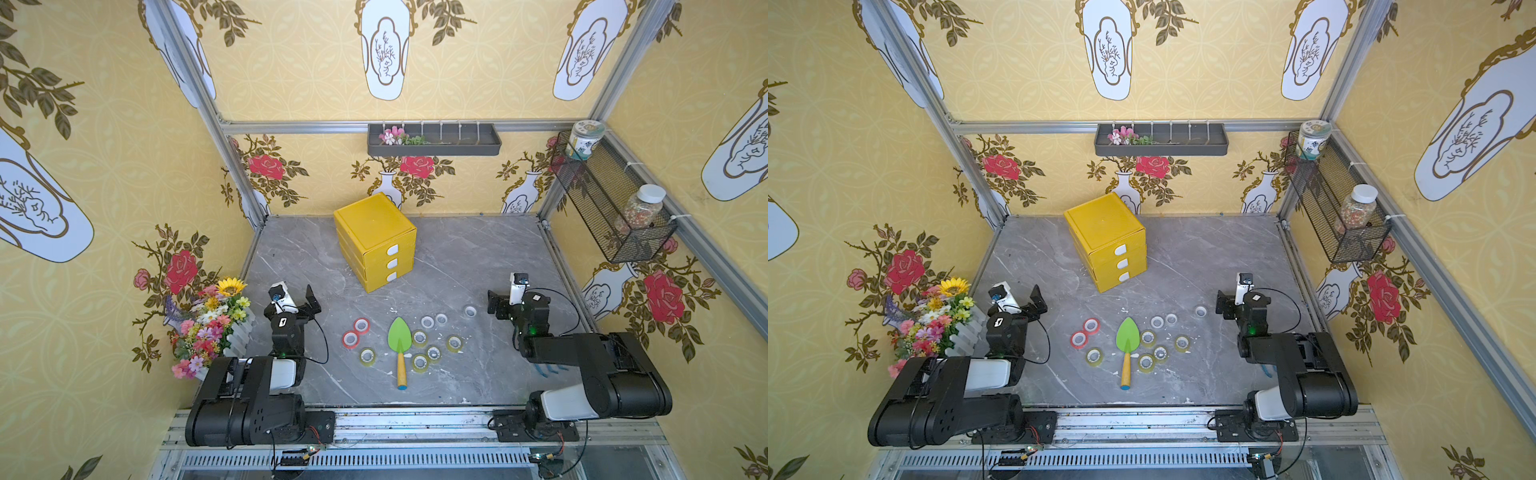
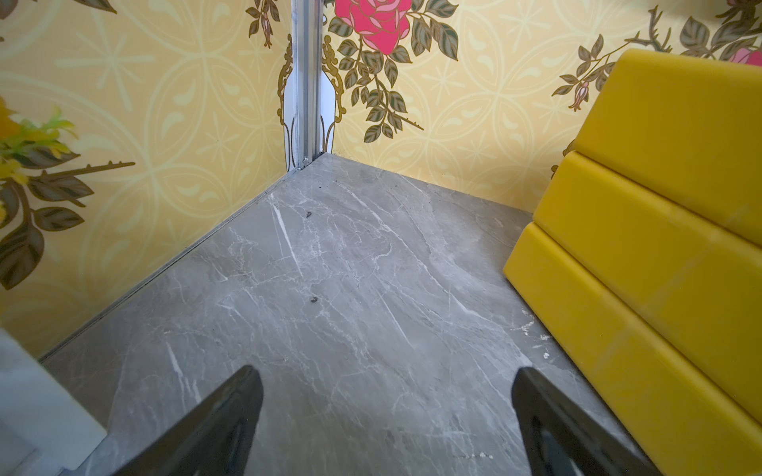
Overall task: Place the transparent tape into the drawer according to color
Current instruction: Open the drawer in the storage box.
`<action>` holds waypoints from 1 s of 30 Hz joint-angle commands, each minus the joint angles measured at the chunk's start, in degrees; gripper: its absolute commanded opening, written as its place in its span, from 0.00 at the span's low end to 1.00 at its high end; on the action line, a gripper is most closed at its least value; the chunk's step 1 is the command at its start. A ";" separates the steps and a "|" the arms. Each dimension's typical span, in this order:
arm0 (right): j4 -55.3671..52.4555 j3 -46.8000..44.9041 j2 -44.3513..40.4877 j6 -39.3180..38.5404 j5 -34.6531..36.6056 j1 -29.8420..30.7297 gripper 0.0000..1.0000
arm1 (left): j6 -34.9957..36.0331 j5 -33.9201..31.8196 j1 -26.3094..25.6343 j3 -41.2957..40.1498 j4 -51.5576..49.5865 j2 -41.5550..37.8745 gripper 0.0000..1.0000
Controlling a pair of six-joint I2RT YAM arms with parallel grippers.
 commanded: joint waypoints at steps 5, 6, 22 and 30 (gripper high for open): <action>2.48 -0.01 -0.09 -0.40 0.25 0.02 0.97 | -0.21 0.66 0.08 -0.13 1.55 -0.09 1.00; 2.48 0.04 -0.09 -0.40 0.24 -0.04 0.97 | -0.23 0.72 0.15 -0.18 1.57 -0.14 1.00; -0.85 0.86 -2.51 -0.42 0.18 0.00 0.97 | -0.38 1.87 0.86 0.42 0.35 -1.27 1.00; -24.66 10.87 -11.05 0.61 6.83 3.80 0.97 | -2.72 -5.46 0.74 9.71 -21.54 -10.66 1.00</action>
